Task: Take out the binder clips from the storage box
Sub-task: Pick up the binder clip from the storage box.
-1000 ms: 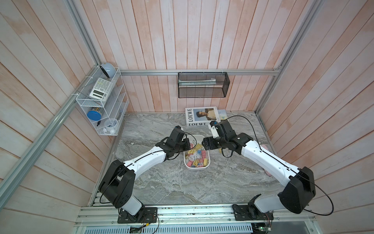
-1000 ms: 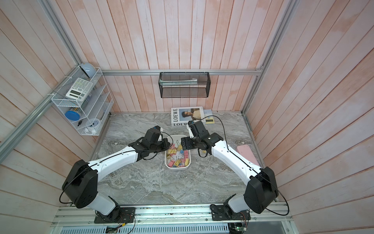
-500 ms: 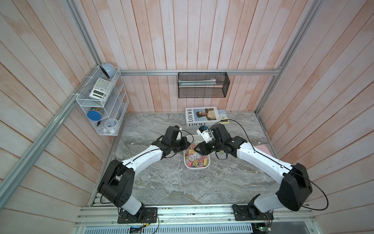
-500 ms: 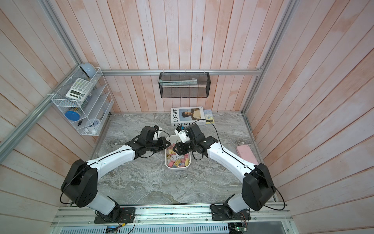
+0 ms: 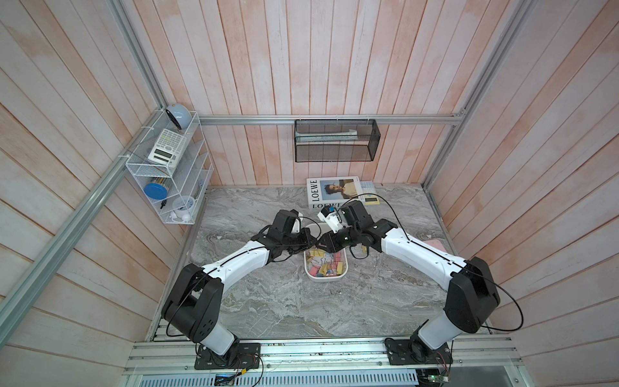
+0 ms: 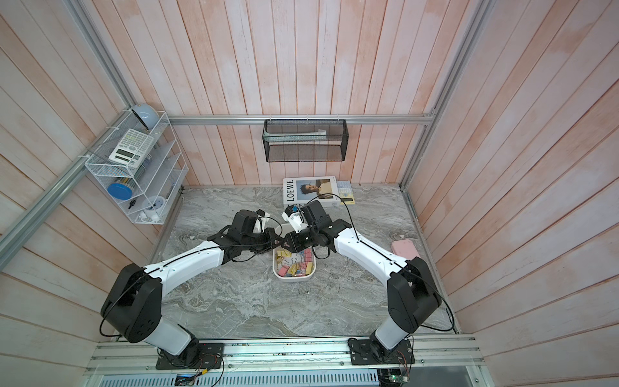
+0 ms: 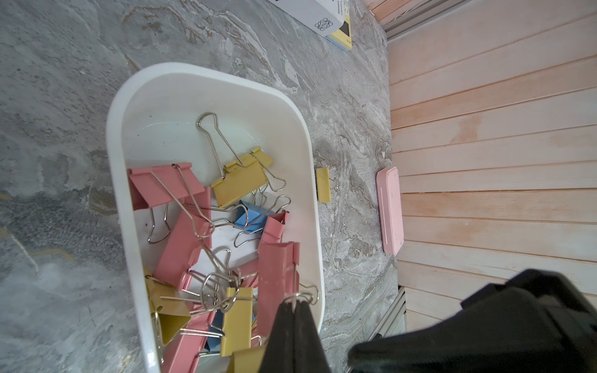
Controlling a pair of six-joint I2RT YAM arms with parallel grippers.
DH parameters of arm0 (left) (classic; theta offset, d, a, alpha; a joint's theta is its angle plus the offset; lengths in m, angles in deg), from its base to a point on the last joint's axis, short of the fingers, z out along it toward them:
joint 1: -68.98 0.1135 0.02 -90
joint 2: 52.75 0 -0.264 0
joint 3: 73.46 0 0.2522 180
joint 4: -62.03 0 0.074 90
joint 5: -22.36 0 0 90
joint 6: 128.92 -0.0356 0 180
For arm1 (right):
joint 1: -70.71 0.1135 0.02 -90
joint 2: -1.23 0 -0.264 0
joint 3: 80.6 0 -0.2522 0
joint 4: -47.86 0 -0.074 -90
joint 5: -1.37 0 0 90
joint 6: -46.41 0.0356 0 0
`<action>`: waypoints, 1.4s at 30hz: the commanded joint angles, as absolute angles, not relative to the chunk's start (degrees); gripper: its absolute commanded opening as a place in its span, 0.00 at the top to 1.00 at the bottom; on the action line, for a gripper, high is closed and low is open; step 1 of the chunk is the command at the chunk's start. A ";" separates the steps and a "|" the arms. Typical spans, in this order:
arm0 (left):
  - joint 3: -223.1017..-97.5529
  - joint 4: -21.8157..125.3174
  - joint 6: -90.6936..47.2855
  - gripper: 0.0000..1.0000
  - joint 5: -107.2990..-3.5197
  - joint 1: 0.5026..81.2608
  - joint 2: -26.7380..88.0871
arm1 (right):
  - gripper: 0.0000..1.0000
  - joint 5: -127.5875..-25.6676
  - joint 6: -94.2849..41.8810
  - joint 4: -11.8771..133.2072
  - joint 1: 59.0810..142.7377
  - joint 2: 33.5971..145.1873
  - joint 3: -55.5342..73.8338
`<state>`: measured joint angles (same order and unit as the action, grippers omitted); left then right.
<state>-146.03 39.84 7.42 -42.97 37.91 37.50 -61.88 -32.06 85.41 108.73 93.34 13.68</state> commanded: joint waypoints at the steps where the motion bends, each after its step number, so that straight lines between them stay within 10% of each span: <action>1: -145.49 41.26 7.57 1.00 -41.32 38.24 36.64 | 0.66 -60.98 -33.20 85.56 108.93 93.85 12.98; 15: -146.33 41.37 8.39 1.00 -39.08 39.08 37.87 | 0.64 -62.70 -34.45 85.51 110.61 95.89 12.34; 31: -146.80 40.44 8.47 1.00 -39.86 39.10 37.59 | 1.00 -62.35 -33.56 84.27 110.73 95.84 12.49; 32: -146.78 40.52 8.54 0.97 -39.87 39.13 37.59 | 1.00 -62.58 -33.57 84.28 110.62 95.65 12.64; 36: -146.87 40.17 8.59 0.21 -40.04 39.20 37.52 | 1.00 -62.37 -33.48 83.60 110.62 95.18 13.21; 42: -146.90 39.59 8.92 0.01 -41.04 39.86 36.15 | 1.00 -60.47 -32.83 82.65 110.68 95.33 12.94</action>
<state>-146.01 35.34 9.00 -44.02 40.73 37.90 -63.52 -33.22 84.27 109.43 95.07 13.00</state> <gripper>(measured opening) 0.946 0.047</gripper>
